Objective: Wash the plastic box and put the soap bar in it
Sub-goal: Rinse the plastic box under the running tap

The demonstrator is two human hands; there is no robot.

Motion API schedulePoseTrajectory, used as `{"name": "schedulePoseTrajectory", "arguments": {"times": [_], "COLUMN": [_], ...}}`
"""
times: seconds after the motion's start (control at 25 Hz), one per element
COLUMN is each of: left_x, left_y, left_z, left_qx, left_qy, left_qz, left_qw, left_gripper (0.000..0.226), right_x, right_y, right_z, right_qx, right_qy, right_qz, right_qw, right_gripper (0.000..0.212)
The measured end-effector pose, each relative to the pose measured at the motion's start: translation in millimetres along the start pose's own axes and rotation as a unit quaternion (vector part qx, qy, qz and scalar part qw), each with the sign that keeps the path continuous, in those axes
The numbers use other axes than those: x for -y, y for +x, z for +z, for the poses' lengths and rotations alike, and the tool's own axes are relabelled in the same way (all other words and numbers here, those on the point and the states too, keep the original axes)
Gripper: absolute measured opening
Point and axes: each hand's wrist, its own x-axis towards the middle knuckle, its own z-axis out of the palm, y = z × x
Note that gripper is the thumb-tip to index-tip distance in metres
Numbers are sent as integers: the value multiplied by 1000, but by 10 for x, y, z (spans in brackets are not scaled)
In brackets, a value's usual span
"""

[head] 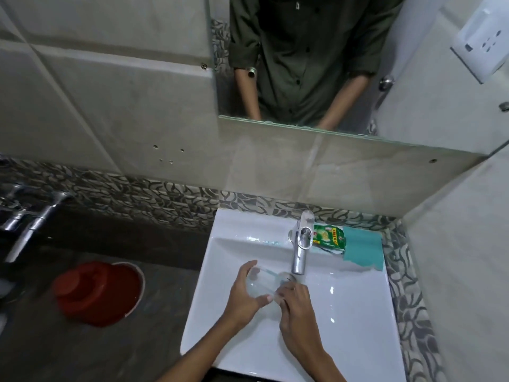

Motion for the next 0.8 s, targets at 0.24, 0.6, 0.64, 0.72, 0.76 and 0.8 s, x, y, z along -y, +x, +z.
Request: {"name": "schedulePoseTrajectory", "arguments": {"times": [0.24, 0.6, 0.64, 0.72, 0.76, 0.8], "left_x": [-119, -263, -280, -301, -306, -305], "left_y": [386, 478, 479, 482, 486, 496], "left_z": [150, 229, 221, 211, 210, 215], "left_qx": [21, 72, 83, 108, 116, 120], "left_qy": [-25, -42, -52, -74, -90, -108], "left_qz": [-74, -54, -53, -55, -59, -63], "left_qw": [997, 995, 994, 990, 987, 985], "left_gripper": [87, 83, 84, 86, 88, 89], "right_x": [54, 467, 405, 272, 208, 145], "right_y": [414, 1488, 1509, 1486, 1439, 1350], "right_z": [-676, -1118, -1201, -1282, -1240, -1151], "right_qx": [-173, -11, 23, 51, 28, -19], "right_qy": [157, -64, -67, -54, -37, 13], "right_qz": [186, 142, 108, 61, 65, 93], "right_qw": [955, 988, 992, 995, 997, 995], "right_gripper": [16, 15, 16, 15, 27, 41]}}
